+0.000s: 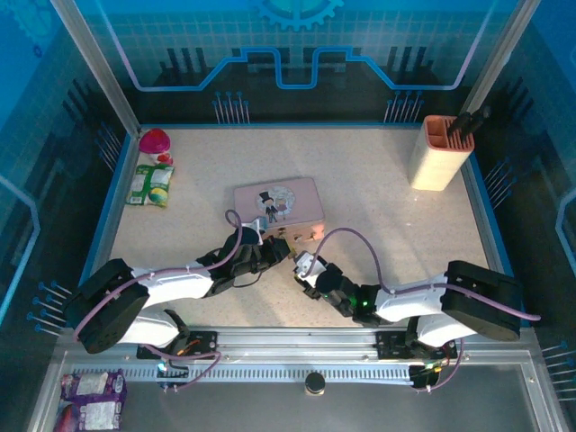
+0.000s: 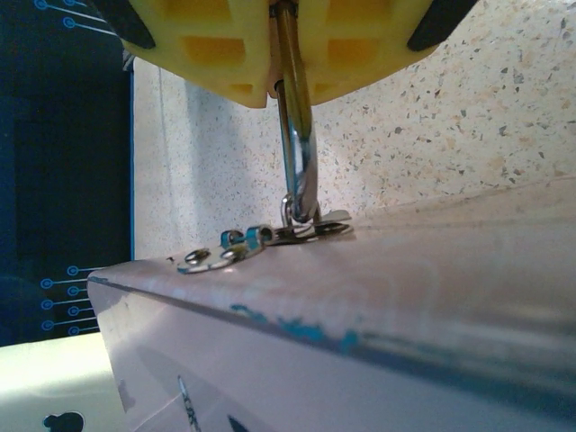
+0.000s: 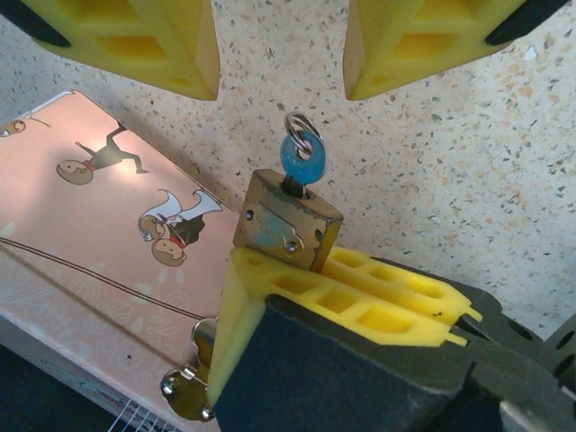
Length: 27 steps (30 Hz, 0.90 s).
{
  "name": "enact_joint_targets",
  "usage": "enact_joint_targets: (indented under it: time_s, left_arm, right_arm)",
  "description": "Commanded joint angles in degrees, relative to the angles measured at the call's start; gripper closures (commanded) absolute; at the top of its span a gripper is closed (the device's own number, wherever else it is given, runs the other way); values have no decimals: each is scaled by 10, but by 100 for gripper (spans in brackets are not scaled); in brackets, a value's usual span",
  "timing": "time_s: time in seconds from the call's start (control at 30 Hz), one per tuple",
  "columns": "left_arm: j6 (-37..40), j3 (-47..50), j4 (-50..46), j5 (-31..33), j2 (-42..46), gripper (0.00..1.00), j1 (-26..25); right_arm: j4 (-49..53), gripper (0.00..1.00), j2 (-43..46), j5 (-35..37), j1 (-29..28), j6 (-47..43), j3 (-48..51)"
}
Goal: Unlock a padlock with a key
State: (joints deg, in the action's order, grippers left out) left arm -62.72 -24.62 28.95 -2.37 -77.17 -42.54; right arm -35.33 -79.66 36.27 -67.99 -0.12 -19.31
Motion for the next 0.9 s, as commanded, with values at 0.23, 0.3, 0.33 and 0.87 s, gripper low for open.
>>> enact_joint_targets:
  time_s: [0.23, 0.3, 0.33, 0.87]
  left_arm:
    - [-9, -16, 69, -7, 17, 100, -3]
    - [-8, -15, 70, -6, 17, 100, -4]
    - [-8, -15, 70, -7, 17, 100, -4]
    - [-9, -15, 70, -8, 17, 100, -6]
  right_arm:
    - [-49, 62, -44, 36, -6, -17, -44]
    - [-49, 63, -51, 38, -6, -18, -49]
    - [-49, 63, -55, 40, -6, -17, -50]
    - [-59, 73, -79, 60, -6, -4, -60]
